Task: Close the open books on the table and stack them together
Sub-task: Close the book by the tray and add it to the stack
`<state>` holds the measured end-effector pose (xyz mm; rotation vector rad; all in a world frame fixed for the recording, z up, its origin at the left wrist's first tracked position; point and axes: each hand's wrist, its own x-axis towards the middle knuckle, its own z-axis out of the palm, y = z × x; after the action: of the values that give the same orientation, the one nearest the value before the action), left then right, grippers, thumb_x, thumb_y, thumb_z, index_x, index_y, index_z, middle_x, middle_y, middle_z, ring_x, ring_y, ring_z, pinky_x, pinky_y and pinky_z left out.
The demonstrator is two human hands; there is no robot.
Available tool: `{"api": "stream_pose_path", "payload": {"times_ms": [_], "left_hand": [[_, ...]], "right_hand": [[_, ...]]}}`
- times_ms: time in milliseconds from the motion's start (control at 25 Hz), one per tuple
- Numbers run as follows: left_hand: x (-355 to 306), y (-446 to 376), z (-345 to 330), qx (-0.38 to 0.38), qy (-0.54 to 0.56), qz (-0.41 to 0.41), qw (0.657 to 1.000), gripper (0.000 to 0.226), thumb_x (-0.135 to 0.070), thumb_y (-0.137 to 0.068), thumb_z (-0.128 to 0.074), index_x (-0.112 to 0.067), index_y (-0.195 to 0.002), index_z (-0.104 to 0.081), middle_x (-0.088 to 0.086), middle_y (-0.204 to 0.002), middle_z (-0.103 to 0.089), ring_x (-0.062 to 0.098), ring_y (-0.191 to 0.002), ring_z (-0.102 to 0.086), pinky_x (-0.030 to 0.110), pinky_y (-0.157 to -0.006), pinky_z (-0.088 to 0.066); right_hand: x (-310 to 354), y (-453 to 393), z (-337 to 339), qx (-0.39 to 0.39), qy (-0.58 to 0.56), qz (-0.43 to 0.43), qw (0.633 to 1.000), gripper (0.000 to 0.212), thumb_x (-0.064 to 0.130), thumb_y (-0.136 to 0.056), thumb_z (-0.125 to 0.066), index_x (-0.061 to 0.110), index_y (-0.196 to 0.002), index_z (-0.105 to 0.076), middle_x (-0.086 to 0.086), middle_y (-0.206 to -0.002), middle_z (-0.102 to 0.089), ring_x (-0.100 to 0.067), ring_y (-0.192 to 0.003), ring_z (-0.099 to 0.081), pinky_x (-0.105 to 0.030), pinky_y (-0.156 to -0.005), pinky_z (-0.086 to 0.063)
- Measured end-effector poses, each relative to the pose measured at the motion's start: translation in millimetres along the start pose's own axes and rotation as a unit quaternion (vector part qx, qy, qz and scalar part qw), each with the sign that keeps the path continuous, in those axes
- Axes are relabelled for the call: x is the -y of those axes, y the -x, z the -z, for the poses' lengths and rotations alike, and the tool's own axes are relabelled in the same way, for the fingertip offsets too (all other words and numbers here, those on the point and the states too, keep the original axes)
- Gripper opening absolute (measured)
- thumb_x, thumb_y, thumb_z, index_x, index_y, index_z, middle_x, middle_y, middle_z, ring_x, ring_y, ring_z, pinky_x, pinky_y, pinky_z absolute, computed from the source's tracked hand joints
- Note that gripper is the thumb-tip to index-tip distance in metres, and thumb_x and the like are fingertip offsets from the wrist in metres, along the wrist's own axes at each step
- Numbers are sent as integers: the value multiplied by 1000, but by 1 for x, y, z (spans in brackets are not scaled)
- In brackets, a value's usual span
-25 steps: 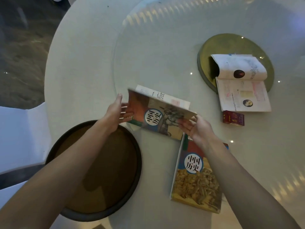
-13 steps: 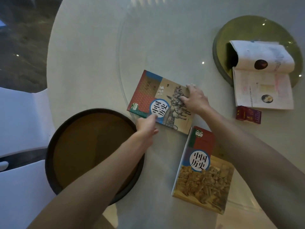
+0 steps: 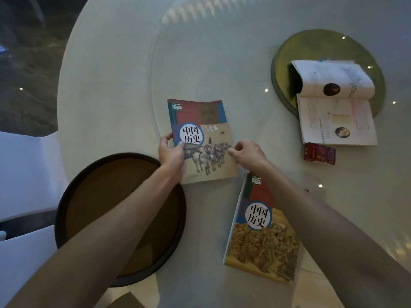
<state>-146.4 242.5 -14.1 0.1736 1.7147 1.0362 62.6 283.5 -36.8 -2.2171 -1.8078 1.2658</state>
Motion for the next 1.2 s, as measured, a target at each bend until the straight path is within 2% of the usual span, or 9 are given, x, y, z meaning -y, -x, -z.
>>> {"api": "stream_pose_path", "payload": {"times_ms": [120, 200, 360, 480, 600, 760, 960, 1080, 1200], "left_hand": [[-19, 15, 6, 90, 79, 25, 993, 41, -6, -102, -55, -21, -139, -49, 15, -114, -73, 23, -79, -76, 32, -54, -61], [-28, 30, 1, 150, 89, 23, 984, 43, -4, -100, -56, -21, -140, -51, 15, -111, -76, 24, -78, -78, 36, -59, -61], [-29, 65, -17, 205, 52, 17, 977, 44, -5, -99, -58, -22, -139, -55, 12, -102, -79, 21, -75, -78, 36, -58, -61], [-10, 87, -29, 220, 4, 25, 975, 44, -7, -98, -60, -21, -139, -55, 11, -97, -78, 21, -75, -77, 38, -60, -60], [29, 107, -41, 209, -67, 23, 975, 41, -9, -98, -62, -25, -135, -57, 5, -92, -77, 18, -72, -72, 28, -52, -53], [93, 127, -46, 204, -145, 12, 968, 40, -10, -97, -64, -23, -134, -54, 7, -93, -76, 17, -69, -74, 25, -44, -50], [148, 139, -35, 198, -253, -41, 946, 45, -8, -97, -62, -27, -137, -53, 8, -104, -74, 16, -76, -73, 16, -41, -49], [167, 130, -27, 189, -345, -141, 909, 48, -13, -95, -62, -28, -140, -56, 0, -105, -75, 14, -86, -74, 28, -60, -63], [174, 128, -19, 169, -435, -190, 864, 50, -24, -92, -67, -35, -139, -57, -1, -113, -68, 17, -99, -69, 44, -77, -64]], "right_hand": [[-10, 19, -3, 17, -172, -11, 985, 39, 43, -94, -67, 9, -113, -71, -10, -107, -75, -26, -98, -72, -47, -90, -60], [-13, 34, 3, 54, -329, -32, 942, 49, 45, -93, -67, 8, -125, -66, -11, -116, -74, -26, -104, -71, -44, -92, -58], [-33, 74, 23, 67, -507, -66, 857, 25, 27, -96, -65, 9, -112, -68, -10, -102, -72, -25, -94, -65, -40, -85, -51], [-69, 110, 39, 27, -559, -87, 824, 18, 13, -97, -63, 7, -112, -69, -14, -102, -74, -27, -95, -68, -46, -92, -56], [-106, 141, 48, -18, -507, -97, 856, 17, 10, -97, -63, 7, -112, -70, -18, -108, -76, -30, -93, -72, -53, -88, -60], [-146, 171, 37, -73, -398, -130, 905, 13, 7, -98, -62, 9, -108, -70, -13, -104, -77, -22, -82, -76, -34, -63, -60], [-187, 186, -3, -104, -281, -144, 943, 11, 12, -94, -64, 14, -104, -67, -5, -103, -75, -22, -94, -72, -46, -85, -60], [-196, 197, -18, -124, -254, -145, 948, 16, 15, -93, -68, 16, -107, -62, 0, -100, -72, -18, -92, -70, -42, -82, -60], [-201, 201, -28, -169, -190, -147, 956, 21, 20, -91, -68, 17, -109, -58, -2, -105, -67, -18, -91, -65, -39, -79, -57]]}}
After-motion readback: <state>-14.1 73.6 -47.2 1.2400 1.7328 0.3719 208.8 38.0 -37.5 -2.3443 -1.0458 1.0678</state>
